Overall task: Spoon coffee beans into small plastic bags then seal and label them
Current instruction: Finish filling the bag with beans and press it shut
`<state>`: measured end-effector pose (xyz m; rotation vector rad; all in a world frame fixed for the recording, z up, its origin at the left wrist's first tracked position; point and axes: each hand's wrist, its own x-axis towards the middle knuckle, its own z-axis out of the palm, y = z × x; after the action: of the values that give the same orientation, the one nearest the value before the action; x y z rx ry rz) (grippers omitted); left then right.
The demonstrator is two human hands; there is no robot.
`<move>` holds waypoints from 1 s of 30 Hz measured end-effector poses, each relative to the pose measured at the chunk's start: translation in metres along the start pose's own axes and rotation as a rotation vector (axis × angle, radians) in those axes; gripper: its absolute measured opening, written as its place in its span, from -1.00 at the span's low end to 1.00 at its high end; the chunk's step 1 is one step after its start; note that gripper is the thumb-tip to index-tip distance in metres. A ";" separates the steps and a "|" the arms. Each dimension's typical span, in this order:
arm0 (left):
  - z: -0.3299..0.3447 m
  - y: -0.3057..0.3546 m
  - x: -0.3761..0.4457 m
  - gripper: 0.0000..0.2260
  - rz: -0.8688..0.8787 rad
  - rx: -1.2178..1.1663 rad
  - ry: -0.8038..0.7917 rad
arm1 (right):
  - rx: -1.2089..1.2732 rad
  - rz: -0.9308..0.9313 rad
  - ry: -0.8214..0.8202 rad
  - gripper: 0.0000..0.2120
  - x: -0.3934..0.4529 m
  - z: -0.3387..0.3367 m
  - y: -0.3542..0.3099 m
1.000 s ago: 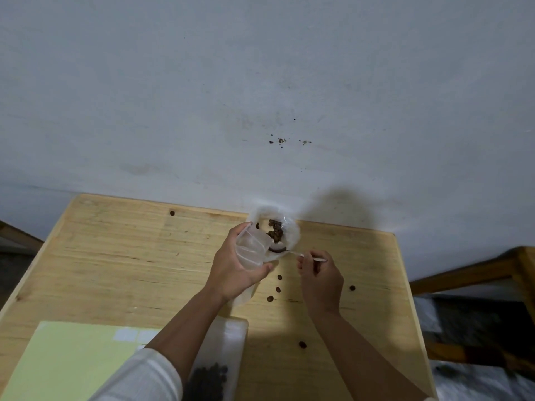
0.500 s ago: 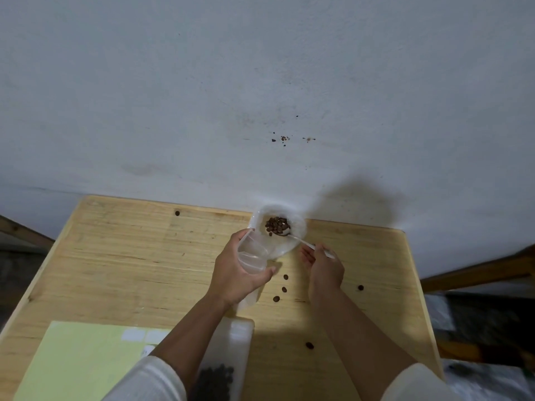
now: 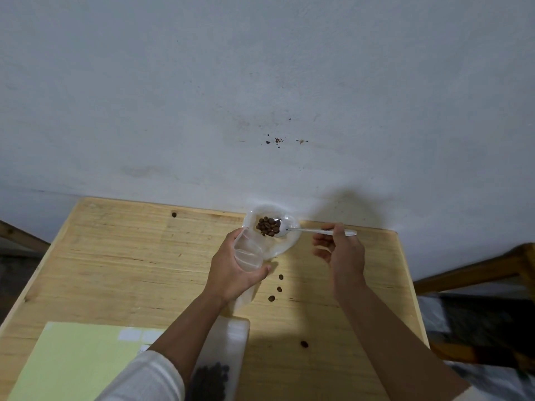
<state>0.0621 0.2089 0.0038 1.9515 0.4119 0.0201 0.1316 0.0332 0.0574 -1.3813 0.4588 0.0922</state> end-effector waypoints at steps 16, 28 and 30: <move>-0.007 0.003 -0.006 -0.16 0.015 -0.006 0.000 | -0.564 -0.293 0.161 -0.73 -0.006 0.008 0.019; -0.005 0.005 -0.014 -0.21 0.124 0.077 -0.060 | -0.366 0.076 0.264 -0.78 0.003 0.022 0.059; -0.006 0.003 -0.014 -0.20 0.115 0.078 -0.046 | -0.228 0.173 0.266 -0.79 0.007 0.023 0.062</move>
<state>0.0488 0.2094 0.0117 2.0470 0.2732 0.0332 0.1231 0.0661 0.0000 -1.5837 0.8101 0.1046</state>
